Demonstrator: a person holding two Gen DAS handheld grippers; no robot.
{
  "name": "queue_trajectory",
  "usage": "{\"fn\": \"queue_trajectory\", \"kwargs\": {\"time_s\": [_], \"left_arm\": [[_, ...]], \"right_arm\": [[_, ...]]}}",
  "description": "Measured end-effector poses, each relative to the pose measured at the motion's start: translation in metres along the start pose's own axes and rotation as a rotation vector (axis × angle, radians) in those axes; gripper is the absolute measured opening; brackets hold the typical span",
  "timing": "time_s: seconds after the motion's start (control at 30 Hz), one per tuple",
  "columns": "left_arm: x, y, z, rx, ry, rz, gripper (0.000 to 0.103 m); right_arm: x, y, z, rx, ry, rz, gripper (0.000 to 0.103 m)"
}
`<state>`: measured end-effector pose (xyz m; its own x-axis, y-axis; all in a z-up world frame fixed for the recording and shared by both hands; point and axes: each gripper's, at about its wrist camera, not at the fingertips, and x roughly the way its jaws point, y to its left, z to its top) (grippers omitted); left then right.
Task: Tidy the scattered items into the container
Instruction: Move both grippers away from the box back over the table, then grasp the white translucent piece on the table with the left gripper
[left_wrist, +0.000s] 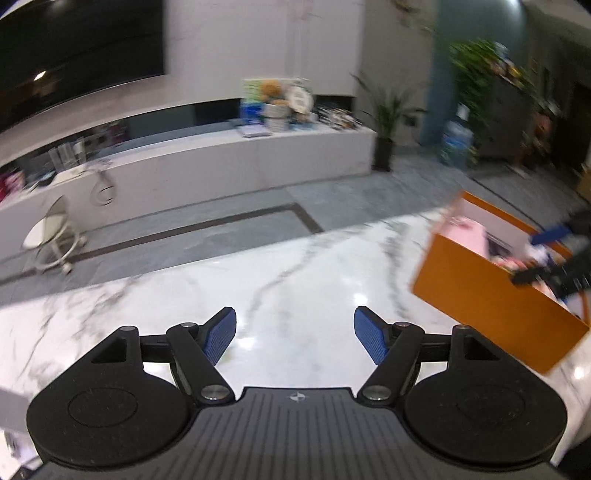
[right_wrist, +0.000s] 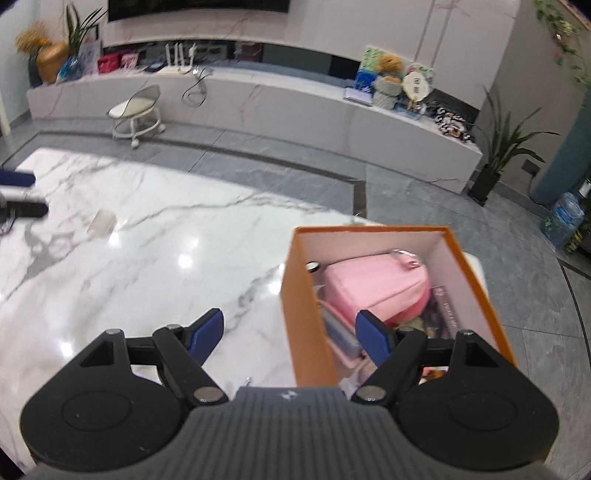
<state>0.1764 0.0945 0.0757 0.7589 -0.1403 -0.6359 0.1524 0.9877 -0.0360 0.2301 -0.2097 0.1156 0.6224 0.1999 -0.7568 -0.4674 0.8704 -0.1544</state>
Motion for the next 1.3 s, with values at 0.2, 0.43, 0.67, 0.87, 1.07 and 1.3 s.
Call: {"fn": "queue_trajectory", "kwargs": {"time_s": [0.2,0.43,0.67,0.87,1.07,1.3], "left_arm": [[0.005,0.058,-0.019,-0.097,0.022,0.071,0.083],[0.007,0.108,-0.045,-0.182,0.046,0.159,0.085],[0.045,0.112,-0.055,-0.204,0.086,0.151,0.085],[0.083,0.090,-0.052,-0.196,0.097,0.098,0.086],[0.112,0.083,-0.058,-0.202,0.126,0.075,0.086],[0.133,0.078,-0.060,-0.202,0.141,0.071,0.086]], "right_arm": [[0.023,0.025,-0.001,-0.030,0.034,0.031,0.080],[0.045,0.041,-0.019,-0.064,0.101,0.068,0.071],[0.062,0.050,-0.043,-0.086,0.171,0.078,0.062],[0.084,0.051,-0.061,-0.077,0.258,0.101,0.051],[0.097,0.049,-0.074,-0.065,0.316,0.119,0.047],[0.105,0.042,-0.075,-0.015,0.337,0.146,0.043]]}}
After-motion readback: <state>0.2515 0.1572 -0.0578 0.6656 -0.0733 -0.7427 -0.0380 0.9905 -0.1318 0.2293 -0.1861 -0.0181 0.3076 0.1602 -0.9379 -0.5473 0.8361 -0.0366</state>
